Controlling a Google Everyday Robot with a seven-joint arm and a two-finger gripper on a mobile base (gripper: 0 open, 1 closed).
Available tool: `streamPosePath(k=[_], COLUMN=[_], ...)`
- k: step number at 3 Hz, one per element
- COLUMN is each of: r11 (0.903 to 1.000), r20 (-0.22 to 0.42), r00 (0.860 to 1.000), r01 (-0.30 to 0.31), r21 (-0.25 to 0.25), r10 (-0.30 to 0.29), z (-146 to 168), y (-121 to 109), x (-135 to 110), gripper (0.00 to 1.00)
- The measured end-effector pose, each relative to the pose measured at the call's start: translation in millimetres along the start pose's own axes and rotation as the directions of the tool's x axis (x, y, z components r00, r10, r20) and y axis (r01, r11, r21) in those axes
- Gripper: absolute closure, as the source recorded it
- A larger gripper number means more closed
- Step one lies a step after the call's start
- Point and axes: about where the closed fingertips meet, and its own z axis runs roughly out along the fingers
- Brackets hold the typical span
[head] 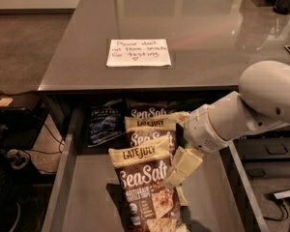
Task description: Pick brown chip bag from top drawer and place on counter
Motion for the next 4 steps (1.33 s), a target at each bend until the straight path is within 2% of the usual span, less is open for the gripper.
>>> streamPosePath(k=[1, 3, 4], r11=[1.0, 0.9971, 0.9949], r20=[0.0, -0.016, -0.02], r00=[1.0, 0.997, 0.995], r01=[0.001, 0.076, 0.101], r21=[0.0, 0.009, -0.006], r10=[-0.001, -0.076, -0.101], z=[0, 20, 34], y=[0, -16, -24], x=[0, 2, 2], gripper=[0.0, 0.0, 0.0])
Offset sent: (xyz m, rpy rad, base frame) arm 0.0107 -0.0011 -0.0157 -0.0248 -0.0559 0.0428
